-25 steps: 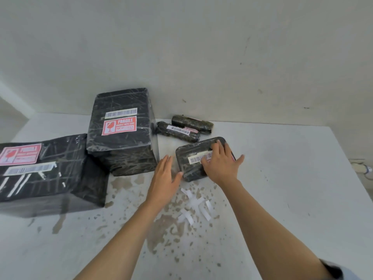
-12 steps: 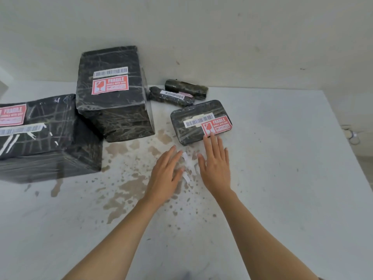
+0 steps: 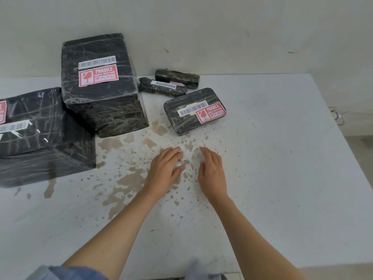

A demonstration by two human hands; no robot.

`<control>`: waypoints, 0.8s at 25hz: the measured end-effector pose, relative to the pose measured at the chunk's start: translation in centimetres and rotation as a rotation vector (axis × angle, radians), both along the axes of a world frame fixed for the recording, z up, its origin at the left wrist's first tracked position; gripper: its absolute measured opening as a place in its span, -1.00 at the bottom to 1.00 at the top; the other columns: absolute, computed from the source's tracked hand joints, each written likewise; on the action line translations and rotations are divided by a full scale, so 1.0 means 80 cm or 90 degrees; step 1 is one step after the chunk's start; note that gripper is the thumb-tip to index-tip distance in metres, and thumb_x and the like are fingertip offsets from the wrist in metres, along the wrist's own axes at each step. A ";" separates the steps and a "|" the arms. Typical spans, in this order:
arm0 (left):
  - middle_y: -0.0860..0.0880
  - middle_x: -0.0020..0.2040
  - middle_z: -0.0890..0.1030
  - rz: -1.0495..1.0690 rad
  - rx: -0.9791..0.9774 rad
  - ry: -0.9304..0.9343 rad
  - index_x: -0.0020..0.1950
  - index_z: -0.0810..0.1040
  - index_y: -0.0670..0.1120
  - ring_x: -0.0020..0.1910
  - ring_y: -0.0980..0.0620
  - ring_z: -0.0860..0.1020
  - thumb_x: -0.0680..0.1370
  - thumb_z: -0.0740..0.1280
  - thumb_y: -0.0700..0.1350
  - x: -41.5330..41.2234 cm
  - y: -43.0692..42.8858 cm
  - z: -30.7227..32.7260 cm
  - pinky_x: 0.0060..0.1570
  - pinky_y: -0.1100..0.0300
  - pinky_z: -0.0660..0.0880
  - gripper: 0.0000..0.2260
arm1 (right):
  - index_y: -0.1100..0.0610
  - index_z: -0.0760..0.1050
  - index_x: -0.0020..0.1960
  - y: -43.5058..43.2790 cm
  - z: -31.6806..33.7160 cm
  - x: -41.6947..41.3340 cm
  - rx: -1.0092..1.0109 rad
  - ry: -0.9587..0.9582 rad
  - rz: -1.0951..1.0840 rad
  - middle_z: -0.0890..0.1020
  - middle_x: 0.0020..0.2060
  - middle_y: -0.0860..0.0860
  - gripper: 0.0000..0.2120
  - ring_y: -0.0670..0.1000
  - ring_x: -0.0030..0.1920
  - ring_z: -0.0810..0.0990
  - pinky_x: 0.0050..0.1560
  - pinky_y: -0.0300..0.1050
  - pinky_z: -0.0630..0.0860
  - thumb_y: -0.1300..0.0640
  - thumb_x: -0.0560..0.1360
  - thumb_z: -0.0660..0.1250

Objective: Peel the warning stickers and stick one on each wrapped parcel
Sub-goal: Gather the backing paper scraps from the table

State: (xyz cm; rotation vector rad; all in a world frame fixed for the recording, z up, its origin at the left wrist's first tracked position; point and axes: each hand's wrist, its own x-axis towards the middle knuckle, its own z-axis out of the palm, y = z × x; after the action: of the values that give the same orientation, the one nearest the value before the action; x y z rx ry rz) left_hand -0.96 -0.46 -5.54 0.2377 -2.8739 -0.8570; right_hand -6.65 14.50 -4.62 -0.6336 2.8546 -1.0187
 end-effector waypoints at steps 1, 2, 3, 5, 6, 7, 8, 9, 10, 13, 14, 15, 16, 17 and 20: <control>-0.06 0.34 0.48 0.002 0.026 0.013 0.33 0.48 -0.14 0.35 -0.05 0.40 0.54 0.33 -0.09 0.000 0.003 0.002 0.29 -0.06 0.40 -0.63 | 0.32 0.39 0.33 -0.001 0.000 0.002 -0.001 0.006 -0.024 0.50 0.25 0.20 -0.59 0.19 0.28 0.40 0.31 -0.08 0.33 0.43 0.49 0.18; -0.03 0.35 0.46 0.012 0.063 0.015 0.35 0.45 -0.11 0.34 0.02 0.38 0.55 0.33 -0.14 0.001 0.005 0.006 0.31 0.03 0.39 -0.63 | 0.32 0.38 0.33 -0.002 0.002 0.004 0.000 0.006 -0.035 0.50 0.24 0.21 -0.58 0.20 0.27 0.40 0.29 -0.09 0.34 0.45 0.48 0.17; 0.00 0.36 0.43 0.030 0.099 0.016 0.38 0.42 -0.08 0.33 0.10 0.36 0.55 0.33 -0.16 0.001 0.007 0.011 0.30 0.16 0.36 -0.62 | 0.31 0.37 0.34 -0.004 0.004 0.005 -0.004 -0.005 -0.033 0.49 0.24 0.20 -0.56 0.19 0.27 0.39 0.28 -0.13 0.32 0.46 0.47 0.16; 0.06 0.36 0.38 0.080 0.142 0.025 0.37 0.38 -0.05 0.31 0.17 0.33 0.56 0.32 -0.14 0.004 0.007 0.019 0.23 0.33 0.29 -0.61 | 0.26 0.36 0.36 -0.006 0.008 0.004 -0.026 -0.047 -0.017 0.48 0.25 0.15 -0.55 0.13 0.29 0.37 0.24 -0.23 0.26 0.44 0.49 0.13; 0.06 0.34 0.39 0.100 0.137 0.028 0.36 0.38 -0.05 0.30 0.16 0.34 0.55 0.33 -0.11 0.007 0.005 0.020 0.21 0.34 0.28 -0.62 | 0.24 0.37 0.36 -0.006 0.010 0.002 -0.043 -0.064 -0.022 0.48 0.25 0.13 -0.57 0.11 0.29 0.37 0.22 -0.27 0.25 0.43 0.51 0.12; 0.06 0.31 0.40 0.114 0.116 0.029 0.35 0.39 -0.06 0.28 0.14 0.35 0.55 0.33 -0.08 0.012 0.002 0.021 0.19 0.32 0.29 -0.62 | 0.22 0.38 0.34 -0.008 0.011 0.000 -0.059 -0.074 -0.038 0.49 0.24 0.12 -0.59 0.09 0.28 0.38 0.20 -0.29 0.25 0.41 0.52 0.12; 0.05 0.27 0.42 0.129 0.095 0.026 0.34 0.40 -0.06 0.23 0.13 0.37 0.54 0.34 -0.05 0.017 -0.001 0.021 0.15 0.30 0.32 -0.62 | 0.22 0.40 0.33 -0.009 0.012 -0.001 -0.070 -0.077 -0.057 0.49 0.22 0.11 -0.61 0.08 0.27 0.40 0.18 -0.30 0.26 0.39 0.53 0.12; 0.05 0.21 0.43 0.143 0.085 0.018 0.34 0.41 -0.06 0.17 0.13 0.39 0.54 0.34 -0.03 0.021 -0.003 0.019 0.09 0.28 0.36 -0.61 | 0.21 0.41 0.32 -0.012 0.013 -0.001 -0.075 -0.079 -0.070 0.49 0.21 0.11 -0.63 0.08 0.25 0.41 0.17 -0.30 0.27 0.38 0.55 0.12; 0.05 0.16 0.44 0.153 0.087 0.008 0.34 0.42 -0.07 0.10 0.13 0.42 0.54 0.34 -0.03 0.024 -0.004 0.018 0.03 0.26 0.41 -0.61 | 0.21 0.41 0.32 -0.014 0.014 0.001 -0.075 -0.085 -0.070 0.49 0.21 0.11 -0.64 0.08 0.24 0.42 0.17 -0.29 0.27 0.36 0.56 0.12; 0.01 0.05 0.49 0.144 0.119 0.003 0.36 0.44 -0.11 -0.01 0.07 0.50 0.52 0.37 -0.15 0.020 0.003 0.015 0.00 0.16 0.52 -0.60 | 0.19 0.37 0.37 -0.020 0.013 0.002 -0.081 -0.124 -0.020 0.46 0.25 0.09 -0.62 0.06 0.27 0.38 0.20 -0.30 0.25 0.33 0.56 0.14; 0.00 0.03 0.50 0.140 0.132 0.006 0.36 0.44 -0.12 -0.05 0.06 0.51 0.51 0.37 -0.21 0.014 0.006 0.014 0.01 0.14 0.54 -0.59 | 0.18 0.35 0.38 -0.021 0.014 -0.001 -0.088 -0.139 -0.007 0.45 0.27 0.08 -0.59 0.04 0.27 0.38 0.21 -0.29 0.27 0.34 0.55 0.15; 0.00 0.02 0.50 0.139 0.147 0.012 0.36 0.45 -0.13 -0.07 0.07 0.51 0.51 0.37 -0.25 0.007 0.008 0.015 0.02 0.14 0.54 -0.59 | 0.16 0.35 0.38 -0.020 0.015 -0.004 -0.102 -0.152 0.001 0.44 0.26 0.06 -0.57 0.03 0.25 0.40 0.21 -0.26 0.33 0.36 0.53 0.17; 0.00 0.01 0.51 0.140 0.162 0.016 0.35 0.46 -0.13 -0.09 0.09 0.52 0.51 0.36 -0.28 0.000 0.011 0.015 0.02 0.15 0.55 -0.59 | 0.15 0.37 0.37 -0.019 0.016 -0.007 -0.122 -0.158 -0.001 0.44 0.24 0.05 -0.55 0.03 0.20 0.45 0.17 -0.24 0.40 0.38 0.51 0.17; 0.00 0.00 0.53 0.141 0.176 0.021 0.34 0.47 -0.13 -0.09 0.10 0.52 0.51 0.35 -0.30 -0.006 0.014 0.017 0.02 0.17 0.55 -0.61 | 0.15 0.38 0.34 -0.016 0.017 -0.010 -0.141 -0.152 -0.015 0.45 0.21 0.04 -0.55 0.02 0.16 0.48 0.10 -0.23 0.45 0.40 0.49 0.18; 0.00 0.01 0.57 0.159 0.210 0.043 0.30 0.51 -0.12 -0.06 0.12 0.54 0.54 0.27 -0.32 -0.013 0.017 0.021 0.01 0.26 0.53 -0.67 | 0.11 0.36 0.34 -0.009 0.018 -0.013 -0.149 -0.120 -0.042 0.40 0.21 -0.03 -0.54 0.00 0.24 0.41 0.15 -0.16 0.44 0.28 0.46 0.26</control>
State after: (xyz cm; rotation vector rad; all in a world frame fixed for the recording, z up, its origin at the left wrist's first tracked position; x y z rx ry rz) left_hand -1.99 0.89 -3.84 0.5759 -2.5536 -1.2528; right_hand -7.68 13.77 -3.17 -0.4318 2.6325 -1.3584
